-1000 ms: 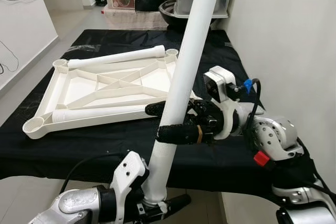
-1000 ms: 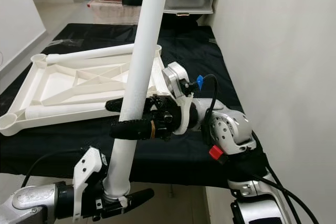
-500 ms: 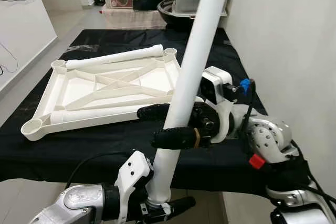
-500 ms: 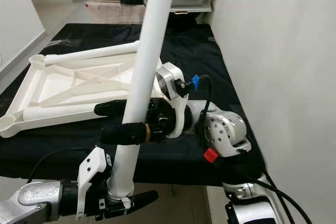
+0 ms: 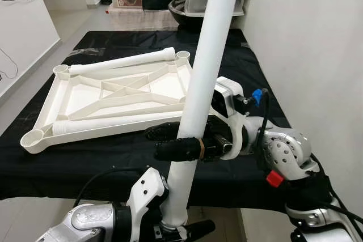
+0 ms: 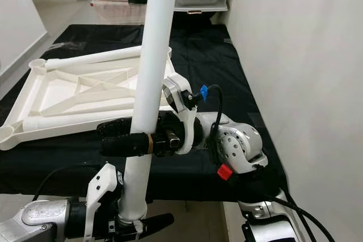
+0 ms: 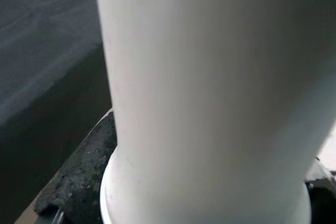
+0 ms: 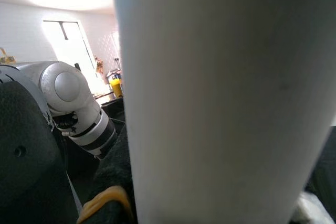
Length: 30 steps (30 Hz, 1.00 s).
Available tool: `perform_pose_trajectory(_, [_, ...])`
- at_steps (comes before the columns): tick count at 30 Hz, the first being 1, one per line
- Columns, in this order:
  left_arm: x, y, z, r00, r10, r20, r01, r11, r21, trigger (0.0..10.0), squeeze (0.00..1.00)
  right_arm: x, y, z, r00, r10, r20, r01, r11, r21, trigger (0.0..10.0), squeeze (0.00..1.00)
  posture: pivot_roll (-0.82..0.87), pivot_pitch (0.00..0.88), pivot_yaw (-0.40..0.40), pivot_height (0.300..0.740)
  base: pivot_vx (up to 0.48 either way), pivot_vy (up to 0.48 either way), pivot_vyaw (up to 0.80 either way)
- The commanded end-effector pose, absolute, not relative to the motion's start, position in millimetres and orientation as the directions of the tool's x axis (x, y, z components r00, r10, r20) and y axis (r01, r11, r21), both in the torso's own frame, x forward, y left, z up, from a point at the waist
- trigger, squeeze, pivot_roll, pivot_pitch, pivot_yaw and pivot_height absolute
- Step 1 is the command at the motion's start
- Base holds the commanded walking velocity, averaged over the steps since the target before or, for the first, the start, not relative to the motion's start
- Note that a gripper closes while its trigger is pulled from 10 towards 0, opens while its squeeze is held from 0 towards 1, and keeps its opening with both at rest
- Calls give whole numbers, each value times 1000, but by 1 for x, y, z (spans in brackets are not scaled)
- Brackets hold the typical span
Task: Building children table
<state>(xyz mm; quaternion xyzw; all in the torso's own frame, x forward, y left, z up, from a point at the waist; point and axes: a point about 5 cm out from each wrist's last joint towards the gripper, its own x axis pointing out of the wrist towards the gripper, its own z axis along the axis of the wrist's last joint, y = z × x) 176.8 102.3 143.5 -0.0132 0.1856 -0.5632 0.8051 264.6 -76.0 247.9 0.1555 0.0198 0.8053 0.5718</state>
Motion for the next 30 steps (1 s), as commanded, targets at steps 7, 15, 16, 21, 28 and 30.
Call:
perform_pose_trajectory(7, [176, 104, 139, 308, -901, -305, 884, 390, -258, 10000, 0, 258, -74, 249, -328, 924, 194, -913, -363, 186, 0, 0, 90, 83, 25, 740, 0, 0, 0])
perform_pose_trajectory(15, [176, 103, 140, 346, -891, -295, 877, 419, -237, 10000, 1000, 261, -77, 248, -316, 930, 187, -919, -349, 184, 0, 0, 91, 71, 22, 740, 0, 0, 0])
perform_pose_trajectory(16, [176, 103, 140, 346, -891, -295, 877, 419, -237, 10000, 1000, 261, -77, 248, -316, 930, 187, -919, -349, 184, 0, 0, 91, 71, 22, 740, 0, 0, 0])
perform_pose_trajectory(21, [180, 107, 140, 412, -861, -298, 857, 477, -193, 10000, 1000, 269, -85, 249, -271, 947, 174, -940, -300, 166, 0, 0, 94, 57, 22, 740, 0, 0, 0])
perform_pose_trajectory(28, [185, 113, 138, 501, -810, -306, 814, 561, -152, 10000, 0, 299, -114, 253, -40, 991, 127, -993, -54, 108, 0, 0, 92, 36, 17, 740, 0, 0, 0])
perform_pose_trajectory(30, [188, 115, 136, 550, -776, -308, 784, 607, -129, 10000, 0, 317, -130, 259, 141, 982, 128, -989, 135, 54, 4039, 0, 92, 33, 15, 740, 0, 0, 0])
